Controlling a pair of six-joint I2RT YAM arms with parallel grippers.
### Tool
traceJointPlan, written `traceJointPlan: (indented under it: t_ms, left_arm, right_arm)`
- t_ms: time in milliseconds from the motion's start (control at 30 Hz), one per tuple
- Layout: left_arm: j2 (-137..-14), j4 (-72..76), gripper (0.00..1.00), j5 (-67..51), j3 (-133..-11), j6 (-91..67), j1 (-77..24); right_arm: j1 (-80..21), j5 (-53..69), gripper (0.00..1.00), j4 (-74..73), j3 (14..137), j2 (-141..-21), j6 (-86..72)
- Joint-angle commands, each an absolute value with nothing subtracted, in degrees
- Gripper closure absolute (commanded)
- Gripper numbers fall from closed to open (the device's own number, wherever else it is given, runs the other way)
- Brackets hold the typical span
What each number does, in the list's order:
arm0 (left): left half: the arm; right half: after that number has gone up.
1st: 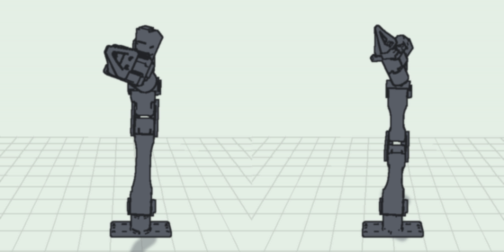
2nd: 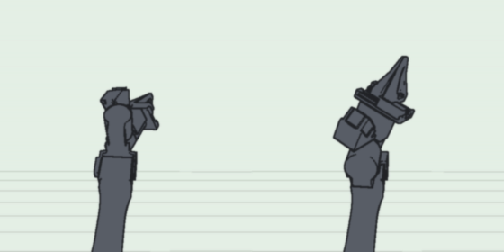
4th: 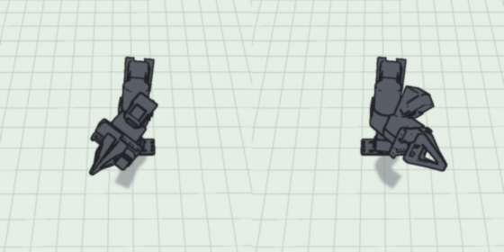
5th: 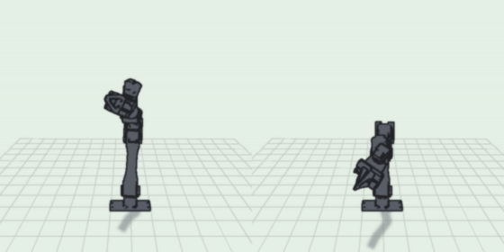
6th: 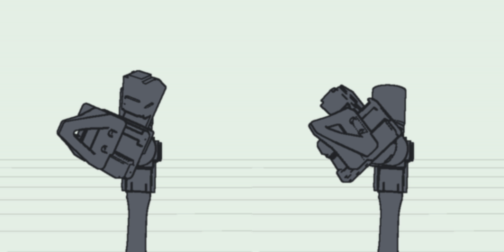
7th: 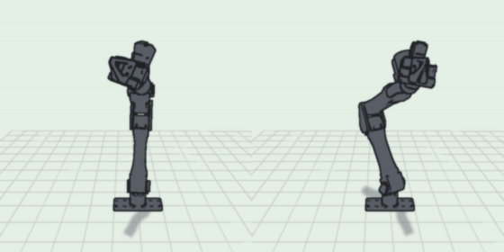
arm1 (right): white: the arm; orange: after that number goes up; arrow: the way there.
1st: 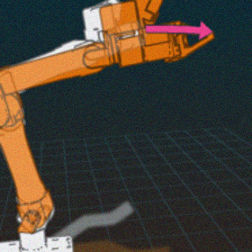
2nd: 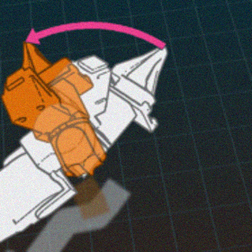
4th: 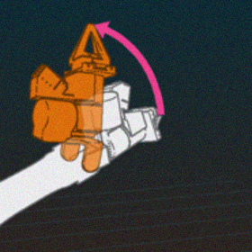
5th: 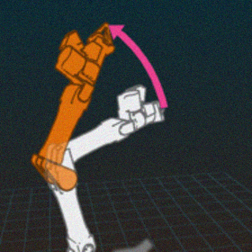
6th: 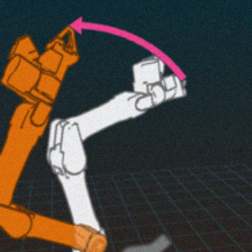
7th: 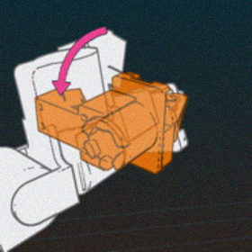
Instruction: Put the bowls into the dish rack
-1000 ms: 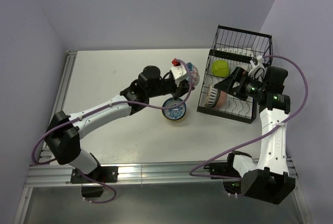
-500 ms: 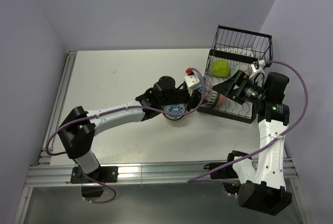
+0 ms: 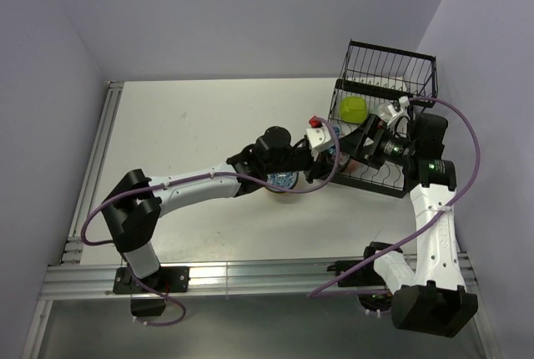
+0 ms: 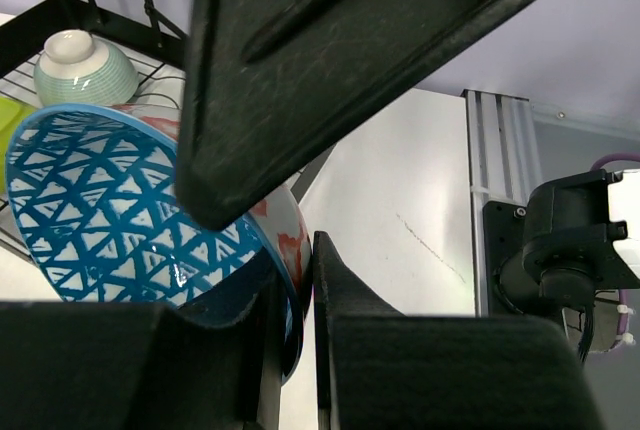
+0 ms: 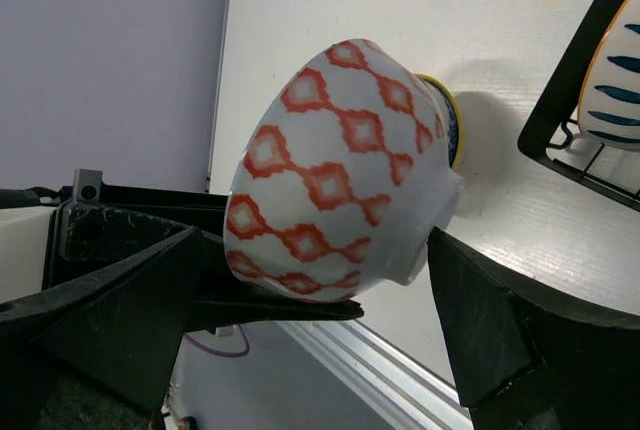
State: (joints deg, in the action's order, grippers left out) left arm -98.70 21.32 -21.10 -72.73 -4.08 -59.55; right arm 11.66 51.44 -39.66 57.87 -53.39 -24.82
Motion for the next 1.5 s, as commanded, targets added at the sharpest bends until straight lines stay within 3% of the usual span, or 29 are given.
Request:
traceJointPlan:
  t_ms: [0,367,567,667,700,767,900,933,1067,1100,1200,1467]
  left_arm:
    - [-98.2,25.6,1.00,-21.2,-76.6,-2.1,-60.3]
    - [-99.2,24.6,1.00,-17.9,-78.0,-0.6,-61.0]
    - [-99.2,24.4,1.00,-16.8,-77.6,1.4,-61.2]
    - [-99.6,24.2,1.00,-16.4,-77.8,1.8,-61.3]
    - [-99.7,23.9,1.00,-16.2,-78.0,1.8,-61.3]
    - [-100.0,23.3,1.00,-15.7,-78.5,2.0,-61.3]
    - [-100.9,21.4,1.00,-14.2,-79.8,1.6,-61.4]
    - [-100.9,21.7,0.99,-14.0,-79.7,1.7,-61.4]
    - [-100.7,21.6,0.86,-14.2,-79.5,1.8,-61.4]
    - [-100.5,21.1,0.77,-14.3,-79.7,1.7,-61.3]
    - [-99.3,21.1,0.63,-14.3,-78.6,1.1,-61.3]
    - [-95.4,20.7,0.51,-17.2,-74.9,-3.2,-59.5]
  right_arm:
    - [10.5,51.9,0.01,-37.4,59.1,-53.3,-24.3]
    - [9.3,49.3,0.03,-35.8,57.2,-54.9,-25.1]
    - [9.0,49.3,0.14,-35.0,57.7,-56.0,-25.3]
    - [9.0,49.2,0.28,-34.6,57.5,-56.2,-25.6]
    - [9.0,49.0,0.39,-34.7,57.5,-56.2,-25.3]
    - [9.0,48.8,0.51,-35.0,57.6,-56.2,-25.0]
    - [9.0,47.4,0.97,-36.0,58.3,-56.9,-23.6]
    - [9.0,46.9,1.00,-36.3,58.7,-57.2,-23.0]
    - [9.1,46.2,1.00,-36.8,59.9,-57.8,-22.2]
    - [9.1,46.3,1.00,-36.8,60.3,-57.9,-22.0]
    - [9.5,46.3,1.00,-36.7,60.8,-57.8,-21.7]
    - [14.6,48.2,1.00,-38.1,61.3,-57.6,-19.4]
